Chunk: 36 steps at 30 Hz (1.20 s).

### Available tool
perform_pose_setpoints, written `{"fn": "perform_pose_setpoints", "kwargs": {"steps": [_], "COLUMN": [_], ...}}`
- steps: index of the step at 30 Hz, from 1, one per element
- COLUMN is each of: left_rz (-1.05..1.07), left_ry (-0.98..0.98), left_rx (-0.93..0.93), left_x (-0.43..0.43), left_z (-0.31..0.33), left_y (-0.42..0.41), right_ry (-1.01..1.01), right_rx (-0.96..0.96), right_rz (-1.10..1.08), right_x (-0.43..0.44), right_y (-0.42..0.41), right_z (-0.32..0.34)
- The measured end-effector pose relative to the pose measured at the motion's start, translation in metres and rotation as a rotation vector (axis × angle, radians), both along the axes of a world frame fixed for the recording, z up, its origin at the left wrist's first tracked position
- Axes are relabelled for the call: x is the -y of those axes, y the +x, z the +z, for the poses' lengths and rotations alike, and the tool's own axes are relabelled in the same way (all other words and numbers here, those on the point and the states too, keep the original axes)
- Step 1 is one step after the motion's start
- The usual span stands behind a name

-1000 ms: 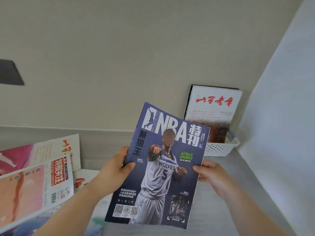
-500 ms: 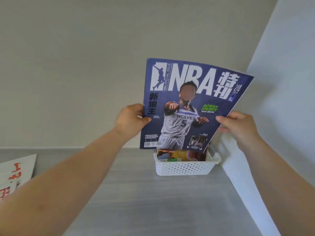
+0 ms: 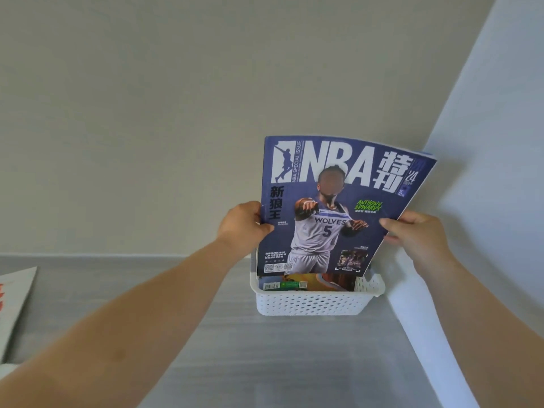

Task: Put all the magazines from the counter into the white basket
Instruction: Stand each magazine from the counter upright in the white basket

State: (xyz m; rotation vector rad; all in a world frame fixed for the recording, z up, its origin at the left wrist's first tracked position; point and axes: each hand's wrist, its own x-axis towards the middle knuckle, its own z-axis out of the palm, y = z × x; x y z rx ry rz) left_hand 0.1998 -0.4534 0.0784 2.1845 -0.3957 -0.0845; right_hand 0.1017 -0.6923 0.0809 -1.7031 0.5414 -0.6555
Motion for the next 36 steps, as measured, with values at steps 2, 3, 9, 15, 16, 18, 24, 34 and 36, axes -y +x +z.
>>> {"fn": "perform_pose_setpoints", "kwargs": {"steps": [2, 3, 9, 15, 16, 18, 24, 34, 36], "left_rz": [0.011, 0.016, -0.01, 0.04, 0.048, 0.059, 0.096, 0.081, 0.081], "left_ry": [0.004, 0.003, 0.028, 0.026, 0.029, 0.033, 0.139, 0.304, 0.307], "left_rx": [-0.014, -0.014, -0.005, -0.044, -0.051, -0.064, -0.034, 0.028, 0.039], "left_x": [0.002, 0.003, 0.017, 0.02, 0.019, 0.018, 0.016, 0.018, 0.019], "left_z": [-0.006, -0.008, -0.008, -0.022, -0.024, -0.029, -0.034, -0.044, -0.048], "left_y": [0.0, 0.0, 0.005, 0.01, 0.01, 0.012, 0.016, 0.017, 0.017], "right_ry": [0.024, 0.035, 0.081, 0.082, 0.086, 0.093, 0.088, 0.113, 0.124], "right_rx": [-0.014, -0.016, -0.048, -0.091, -0.1, -0.097, -0.075, -0.125, -0.123], "right_rz": [0.004, 0.004, 0.014, 0.045, 0.049, 0.049, 0.064, 0.075, 0.065], "right_x": [0.002, 0.003, 0.012, 0.017, 0.016, 0.014, 0.01, 0.011, 0.012], "right_y": [0.002, 0.003, 0.011, 0.017, 0.018, 0.02, 0.027, 0.022, 0.022], "right_z": [-0.011, -0.014, -0.016, -0.025, -0.027, -0.029, -0.031, -0.048, -0.053]}}
